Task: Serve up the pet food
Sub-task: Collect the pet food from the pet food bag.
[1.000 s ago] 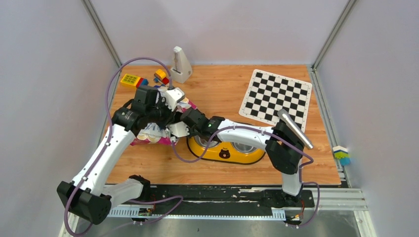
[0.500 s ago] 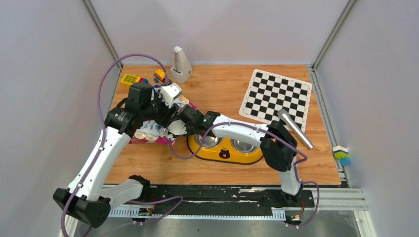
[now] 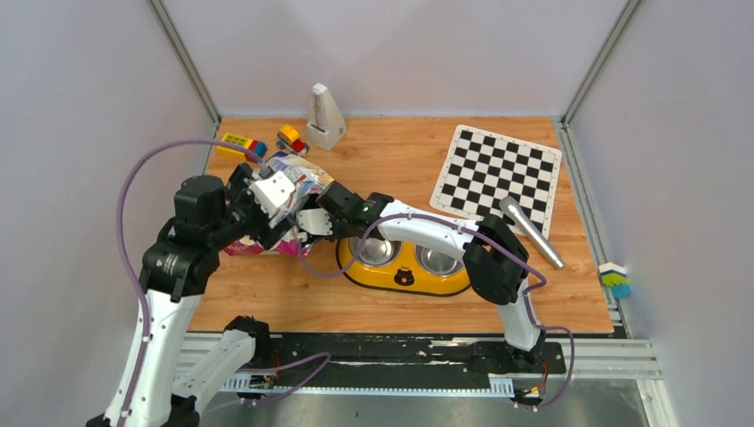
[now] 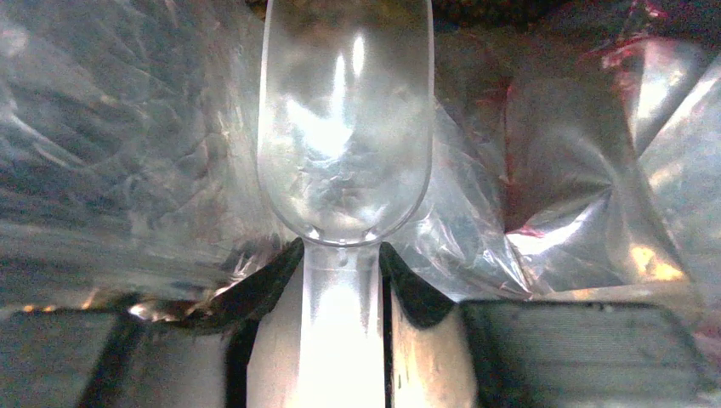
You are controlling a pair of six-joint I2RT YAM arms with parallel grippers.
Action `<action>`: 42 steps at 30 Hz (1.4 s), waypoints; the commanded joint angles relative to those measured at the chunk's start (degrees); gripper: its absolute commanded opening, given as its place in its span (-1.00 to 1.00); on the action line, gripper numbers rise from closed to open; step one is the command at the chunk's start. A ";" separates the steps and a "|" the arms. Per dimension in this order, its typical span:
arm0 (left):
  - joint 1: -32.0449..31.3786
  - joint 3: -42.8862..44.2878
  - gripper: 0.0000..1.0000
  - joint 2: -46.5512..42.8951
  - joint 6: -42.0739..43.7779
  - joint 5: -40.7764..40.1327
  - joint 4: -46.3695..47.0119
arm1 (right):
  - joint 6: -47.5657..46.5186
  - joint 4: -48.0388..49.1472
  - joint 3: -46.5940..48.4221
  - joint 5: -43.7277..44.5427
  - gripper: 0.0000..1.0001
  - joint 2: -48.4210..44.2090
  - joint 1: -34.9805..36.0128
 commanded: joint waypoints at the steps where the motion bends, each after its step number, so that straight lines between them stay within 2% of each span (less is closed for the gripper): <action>1: 5.03 -6.75 1.00 -3.45 13.56 -0.06 -6.29 | 6.32 1.77 3.24 -0.26 -1.00 1.37 -1.79; 7: 14.01 -8.26 1.00 -5.21 27.97 7.93 -14.01 | 7.42 1.02 4.08 -1.77 -1.00 1.28 -1.87; 11: 17.58 -10.92 1.00 -5.39 32.96 5.61 -13.47 | 7.76 0.59 5.24 -2.08 -1.00 1.50 -1.98; 14: 23.97 -13.67 1.00 -7.01 36.43 11.35 -12.87 | 8.34 0.10 5.78 -2.61 -1.00 1.68 -1.98; 20: 29.94 -24.94 1.00 -13.06 45.16 15.92 -3.85 | 9.13 -0.79 6.20 -4.36 -1.00 1.78 -2.14; 23: 30.49 -29.00 0.99 -13.75 43.83 16.72 2.73 | 9.21 -1.16 6.60 -4.54 -1.00 2.03 -2.25; 26: 31.02 -31.53 0.86 -13.96 41.27 17.87 10.44 | 9.47 -1.51 6.77 -4.87 -1.00 1.94 -2.26; 28: 31.33 -32.91 0.74 -13.85 40.34 18.78 13.51 | 9.72 -1.95 7.08 -5.34 -1.00 1.77 -2.29; 30: 31.57 -34.37 0.25 -13.33 39.54 19.94 16.31 | 9.92 -2.74 7.67 -5.73 -1.00 1.72 -2.55; 31: 31.62 -34.61 0.14 -13.26 39.58 20.24 16.58 | 10.00 -2.84 7.81 -5.76 -1.00 1.84 -2.56; 32: 31.67 -34.66 -0.16 -13.16 39.71 20.33 16.47 | 10.08 -3.05 8.03 -5.76 -1.00 1.91 -2.67; 34: 31.70 -34.84 -0.49 -13.15 40.24 20.90 15.61 | 10.49 -3.66 8.62 -6.13 -1.00 2.17 -2.79; 37: 31.66 -35.33 -0.59 -13.18 41.00 22.04 13.89 | 11.23 -4.63 9.57 -6.42 -1.00 2.93 -2.94; 38: 31.66 -35.42 -0.91 -13.25 40.10 22.24 13.85 | 11.46 -5.17 10.22 -6.20 -1.00 3.29 -2.89; 40: 31.66 -35.38 -1.00 -13.16 38.66 22.68 14.27 | 11.52 -6.29 10.91 -5.43 -1.00 4.32 -2.93; 42: 31.75 -34.89 -1.00 -13.10 36.99 23.41 14.26 | 11.46 -6.73 10.97 -4.47 -1.00 5.11 -2.93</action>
